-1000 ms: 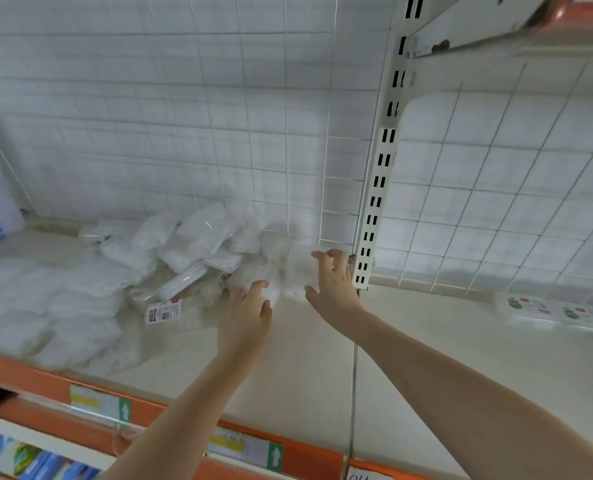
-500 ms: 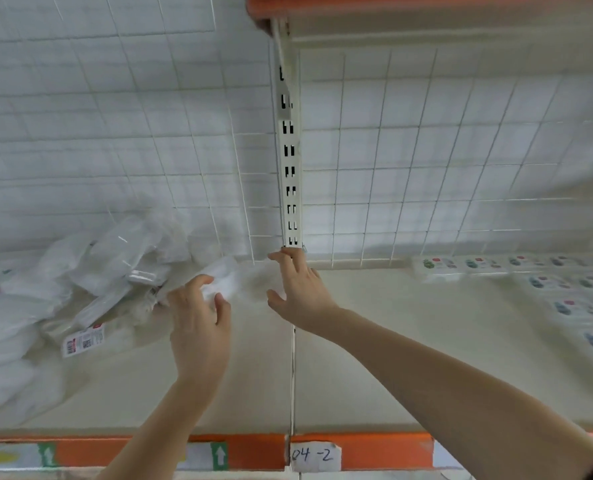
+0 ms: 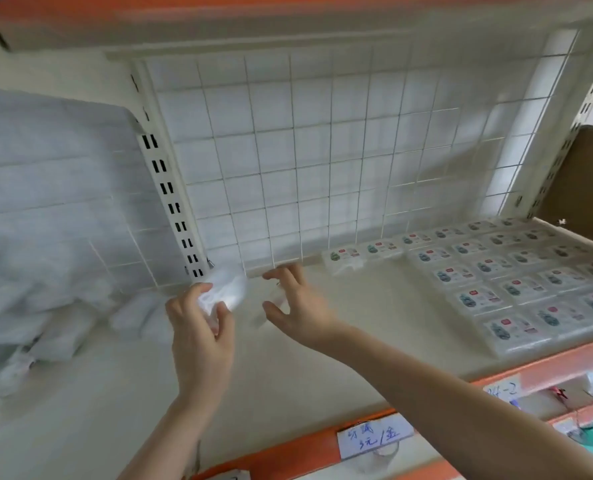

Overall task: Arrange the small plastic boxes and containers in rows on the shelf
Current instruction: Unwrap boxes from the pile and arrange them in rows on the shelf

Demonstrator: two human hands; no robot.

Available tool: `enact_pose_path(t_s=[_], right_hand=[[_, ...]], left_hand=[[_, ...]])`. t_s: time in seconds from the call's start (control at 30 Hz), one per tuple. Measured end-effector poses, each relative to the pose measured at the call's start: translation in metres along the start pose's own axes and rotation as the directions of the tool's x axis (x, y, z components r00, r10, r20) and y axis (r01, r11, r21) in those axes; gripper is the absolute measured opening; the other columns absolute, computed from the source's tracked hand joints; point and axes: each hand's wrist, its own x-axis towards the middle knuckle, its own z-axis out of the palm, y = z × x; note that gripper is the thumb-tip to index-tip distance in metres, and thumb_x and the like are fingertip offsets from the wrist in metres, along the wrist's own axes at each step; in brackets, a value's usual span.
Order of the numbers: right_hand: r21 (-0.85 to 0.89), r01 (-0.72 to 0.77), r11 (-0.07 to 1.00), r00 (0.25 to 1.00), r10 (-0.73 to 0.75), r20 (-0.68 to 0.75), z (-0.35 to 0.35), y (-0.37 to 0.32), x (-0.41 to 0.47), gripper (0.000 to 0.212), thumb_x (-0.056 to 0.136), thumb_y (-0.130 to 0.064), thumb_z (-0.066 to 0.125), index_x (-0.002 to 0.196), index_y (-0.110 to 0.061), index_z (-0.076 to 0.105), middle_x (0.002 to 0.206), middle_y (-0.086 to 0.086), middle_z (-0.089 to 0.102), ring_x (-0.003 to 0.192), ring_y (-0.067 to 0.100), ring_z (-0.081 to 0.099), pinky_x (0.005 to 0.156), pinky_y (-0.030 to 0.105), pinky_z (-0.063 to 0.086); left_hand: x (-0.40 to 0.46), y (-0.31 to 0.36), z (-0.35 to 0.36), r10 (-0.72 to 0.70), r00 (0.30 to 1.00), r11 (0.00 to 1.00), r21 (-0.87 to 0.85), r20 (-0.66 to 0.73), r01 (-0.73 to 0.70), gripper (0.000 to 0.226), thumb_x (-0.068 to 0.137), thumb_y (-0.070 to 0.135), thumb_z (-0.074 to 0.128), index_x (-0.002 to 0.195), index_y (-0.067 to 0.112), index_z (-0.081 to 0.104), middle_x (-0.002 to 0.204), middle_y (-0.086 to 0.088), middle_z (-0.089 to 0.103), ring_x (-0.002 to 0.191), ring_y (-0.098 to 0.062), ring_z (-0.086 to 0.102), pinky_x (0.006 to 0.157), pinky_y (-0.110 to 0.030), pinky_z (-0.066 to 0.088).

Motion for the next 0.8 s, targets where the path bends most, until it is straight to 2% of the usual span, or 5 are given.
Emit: enact_pose_path(t_s=[0.13,0.3,0.43,0.6,0.8], right_hand=[[0.042,-0.072,0.997,0.993,0.076,-0.085,-0.034,0.033,-0.031,0.034,0.09,-0.032,0.056,0.121,-0.019,0.052,0.122,-0.003,0.046,0.11,0.016,0.053,0.088,0.03,0.044],[0.078,-0.109,0.991,0.975,0.122,-0.184,-0.073,0.064,-0.077,0.025,0.088,-0.033,0.054,0.111,-0.022,0.059,0.111,-0.009,0.047,0.096,0.001,0.052,0.082,0.015,0.042],[0.037,-0.125,0.991,0.967,0.13,-0.218,-0.101,0.087,-0.103,0.023,0.088,-0.023,0.057,0.111,-0.024,0.057,0.113,-0.01,0.045,0.104,-0.004,0.047,0.085,0.006,0.035],[-0.011,-0.124,0.992,0.986,0.122,-0.117,-0.112,0.102,-0.122,0.036,0.084,-0.031,0.047,0.12,-0.025,0.049,0.117,-0.01,0.04,0.113,0.005,0.045,0.095,0.019,0.038],[-0.039,-0.093,0.995,0.996,0.094,0.014,-0.108,0.105,-0.123,0.044,0.085,-0.04,0.045,0.127,-0.025,0.045,0.121,-0.008,0.036,0.111,0.008,0.044,0.095,0.025,0.038]], left_hand=[[-0.014,0.019,0.036,-0.016,0.996,0.996,-0.081,0.086,0.023,0.047,0.083,-0.004,0.061,0.124,0.008,0.042,0.112,-0.001,0.038,0.085,0.022,0.043,0.058,-0.017,0.047],[-0.032,0.042,0.075,-0.025,0.984,0.994,-0.098,0.178,0.043,0.05,0.08,-0.004,0.064,0.125,-0.002,0.043,0.108,-0.001,0.041,0.089,0.004,0.037,0.078,0.006,0.029],[-0.042,0.059,0.102,0.011,0.979,0.988,-0.154,0.201,0.021,0.049,0.076,-0.01,0.064,0.116,0.008,0.042,0.104,-0.003,0.042,0.094,-0.004,0.039,0.086,0.0,0.028],[-0.054,0.077,0.126,-0.015,0.972,0.959,-0.273,0.234,0.081,0.045,0.077,0.012,0.054,0.099,0.04,0.028,0.099,-0.002,0.041,0.091,-0.016,0.043,0.084,-0.017,0.036],[-0.062,0.067,0.133,-0.102,0.948,0.896,-0.386,0.3,0.218,0.032,0.076,0.038,0.053,0.098,0.039,0.03,0.094,0.032,0.042,0.092,-0.014,0.053,0.08,-0.046,0.051]])
